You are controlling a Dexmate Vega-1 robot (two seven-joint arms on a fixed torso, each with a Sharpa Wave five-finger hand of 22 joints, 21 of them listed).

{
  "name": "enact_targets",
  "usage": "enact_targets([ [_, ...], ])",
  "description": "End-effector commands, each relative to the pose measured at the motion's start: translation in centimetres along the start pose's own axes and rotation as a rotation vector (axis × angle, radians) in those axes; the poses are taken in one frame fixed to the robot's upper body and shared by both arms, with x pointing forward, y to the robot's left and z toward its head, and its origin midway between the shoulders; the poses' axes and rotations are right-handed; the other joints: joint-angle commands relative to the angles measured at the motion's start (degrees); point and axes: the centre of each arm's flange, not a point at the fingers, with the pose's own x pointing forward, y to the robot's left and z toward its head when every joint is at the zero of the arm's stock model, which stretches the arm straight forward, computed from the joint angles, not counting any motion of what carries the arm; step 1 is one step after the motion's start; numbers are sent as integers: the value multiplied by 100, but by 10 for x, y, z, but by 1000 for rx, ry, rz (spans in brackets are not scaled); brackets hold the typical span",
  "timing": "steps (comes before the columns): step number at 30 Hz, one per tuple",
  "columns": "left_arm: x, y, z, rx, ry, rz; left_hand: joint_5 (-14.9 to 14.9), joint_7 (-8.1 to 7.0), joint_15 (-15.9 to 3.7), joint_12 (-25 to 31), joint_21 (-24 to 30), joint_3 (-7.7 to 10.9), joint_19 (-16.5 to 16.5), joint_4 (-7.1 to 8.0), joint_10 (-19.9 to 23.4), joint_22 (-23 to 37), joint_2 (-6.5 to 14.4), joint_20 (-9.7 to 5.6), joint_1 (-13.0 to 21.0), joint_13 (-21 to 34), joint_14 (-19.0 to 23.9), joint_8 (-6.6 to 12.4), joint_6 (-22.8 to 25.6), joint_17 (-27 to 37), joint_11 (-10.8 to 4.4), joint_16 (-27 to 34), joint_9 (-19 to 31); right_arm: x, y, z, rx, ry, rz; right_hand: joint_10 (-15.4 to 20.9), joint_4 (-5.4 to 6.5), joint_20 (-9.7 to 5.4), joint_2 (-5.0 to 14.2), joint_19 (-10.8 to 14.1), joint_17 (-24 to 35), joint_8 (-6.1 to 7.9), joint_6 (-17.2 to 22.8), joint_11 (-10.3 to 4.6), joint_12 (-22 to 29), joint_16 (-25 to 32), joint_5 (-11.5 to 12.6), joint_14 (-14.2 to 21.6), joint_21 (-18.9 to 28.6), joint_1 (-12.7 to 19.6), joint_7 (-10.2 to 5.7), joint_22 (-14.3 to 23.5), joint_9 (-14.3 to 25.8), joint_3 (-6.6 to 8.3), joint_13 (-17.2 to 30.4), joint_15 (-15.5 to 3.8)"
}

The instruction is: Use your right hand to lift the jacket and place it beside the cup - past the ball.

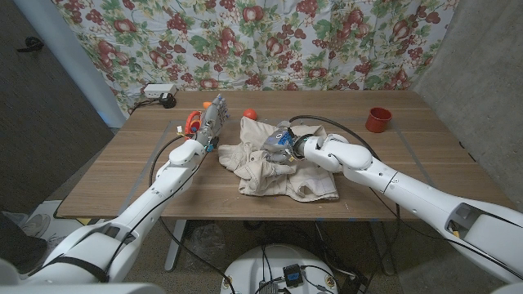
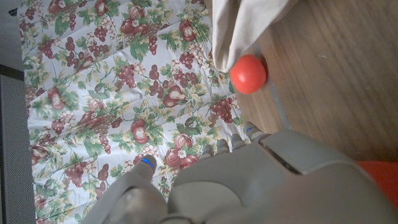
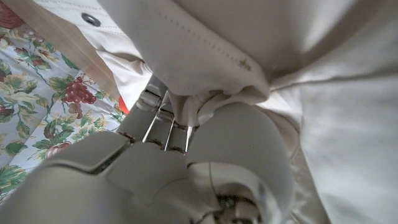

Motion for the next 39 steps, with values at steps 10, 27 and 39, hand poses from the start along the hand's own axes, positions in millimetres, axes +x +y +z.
enact_targets([
  [10,2,-4,0,3,1,-6,26,-45,25,3,-23,-31,-722,8,-1324,18,711,14,14,35,-1343,5,-1160,19,32,28,31,-11,-3,-10,47,-41,-111,780,-606,-397,-116,-137,1655,375,2303,-169,579,308,-212,743,862,1444,278,315,271,402,453,-1304],
  [27,0,-6,1,1,-5,-7,27,-45,22,-1,-27,-34,-723,8,-1337,18,713,15,14,35,-1341,1,-1168,19,33,30,31,-26,-22,-14,56,-47,-189,892,-581,-397,-129,-172,1768,378,2445,-151,648,254,-205,778,988,1499,316,308,259,350,517,-1272],
  [39,-1,-7,2,-7,-14,-9,28,-45,26,1,-30,-34,-724,8,-1334,19,716,18,15,35,-1341,1,-1170,19,32,31,31,-40,-41,-15,46,-47,-266,901,-562,-396,-131,-194,1826,349,2446,-160,666,211,-197,795,1059,1523,338,298,254,321,554,-1266],
])
